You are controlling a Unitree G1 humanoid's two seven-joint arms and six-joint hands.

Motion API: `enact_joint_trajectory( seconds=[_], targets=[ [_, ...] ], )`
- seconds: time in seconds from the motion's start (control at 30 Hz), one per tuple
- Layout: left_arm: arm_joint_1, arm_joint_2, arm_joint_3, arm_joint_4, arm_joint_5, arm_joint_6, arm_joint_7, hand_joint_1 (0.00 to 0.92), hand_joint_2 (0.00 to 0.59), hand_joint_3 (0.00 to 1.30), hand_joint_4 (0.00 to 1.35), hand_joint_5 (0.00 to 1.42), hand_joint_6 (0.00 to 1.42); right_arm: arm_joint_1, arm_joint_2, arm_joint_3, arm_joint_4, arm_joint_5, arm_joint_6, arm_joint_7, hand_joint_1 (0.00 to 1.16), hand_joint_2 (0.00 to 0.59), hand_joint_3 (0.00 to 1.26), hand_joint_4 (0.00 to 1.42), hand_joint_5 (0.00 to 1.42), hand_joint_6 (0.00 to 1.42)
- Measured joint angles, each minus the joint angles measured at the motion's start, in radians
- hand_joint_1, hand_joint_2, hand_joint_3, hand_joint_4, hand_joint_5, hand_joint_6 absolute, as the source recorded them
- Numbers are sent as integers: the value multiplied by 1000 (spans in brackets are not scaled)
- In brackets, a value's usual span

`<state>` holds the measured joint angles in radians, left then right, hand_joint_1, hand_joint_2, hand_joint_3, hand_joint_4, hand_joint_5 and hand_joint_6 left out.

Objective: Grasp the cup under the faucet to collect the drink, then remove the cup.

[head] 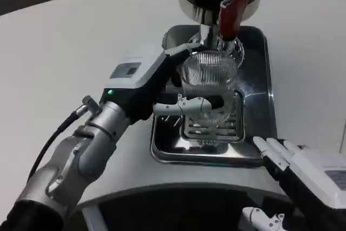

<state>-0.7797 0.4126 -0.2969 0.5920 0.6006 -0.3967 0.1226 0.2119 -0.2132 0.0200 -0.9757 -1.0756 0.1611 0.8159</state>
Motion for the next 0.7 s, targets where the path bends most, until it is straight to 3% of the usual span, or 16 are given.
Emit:
enact_joint_trajectory(
  seconds=[0.4,0.7],
  targets=[
    [-6,-10,-8,8,-4,-53,-10,170,98,126,186,491,759,-12,-18,-3,24,14,20,4,227,410,0,0,0,0],
    [24,0,26,-65,-7,-70,9,170,96,126,165,478,748,-14,-24,2,30,20,36,4,227,410,0,0,0,0]
  ],
)
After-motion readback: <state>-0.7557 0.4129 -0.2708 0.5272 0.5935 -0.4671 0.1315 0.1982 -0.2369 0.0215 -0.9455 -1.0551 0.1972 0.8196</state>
